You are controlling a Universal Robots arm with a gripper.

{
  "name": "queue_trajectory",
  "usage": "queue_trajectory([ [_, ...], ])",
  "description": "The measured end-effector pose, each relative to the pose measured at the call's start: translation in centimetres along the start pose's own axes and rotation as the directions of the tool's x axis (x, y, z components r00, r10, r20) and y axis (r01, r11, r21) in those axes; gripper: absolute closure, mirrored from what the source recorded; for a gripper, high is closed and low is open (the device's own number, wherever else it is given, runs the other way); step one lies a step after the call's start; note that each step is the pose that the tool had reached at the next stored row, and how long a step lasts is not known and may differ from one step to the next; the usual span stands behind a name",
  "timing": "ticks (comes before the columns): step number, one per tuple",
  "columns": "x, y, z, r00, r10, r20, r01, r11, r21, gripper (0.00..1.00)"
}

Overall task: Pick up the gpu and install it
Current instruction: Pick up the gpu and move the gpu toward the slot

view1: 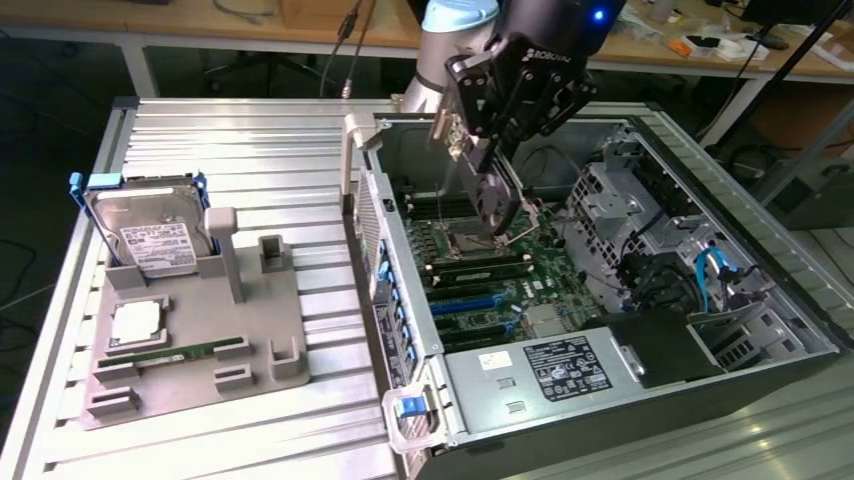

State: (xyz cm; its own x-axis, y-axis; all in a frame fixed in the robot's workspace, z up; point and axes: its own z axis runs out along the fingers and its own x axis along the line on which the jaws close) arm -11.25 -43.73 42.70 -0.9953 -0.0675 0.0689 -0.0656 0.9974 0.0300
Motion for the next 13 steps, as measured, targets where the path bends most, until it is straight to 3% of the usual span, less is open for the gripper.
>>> queue_trajectory([
  [5,-0.8,-0.05,0.01,0.9995,-0.006,0.0308,0.006,1.0000,0.0026,0.73],
  [13,-3.4,-0.19,0.20,0.9990,-0.005,0.0436,0.005,1.0000,0.0035,0.73],
])
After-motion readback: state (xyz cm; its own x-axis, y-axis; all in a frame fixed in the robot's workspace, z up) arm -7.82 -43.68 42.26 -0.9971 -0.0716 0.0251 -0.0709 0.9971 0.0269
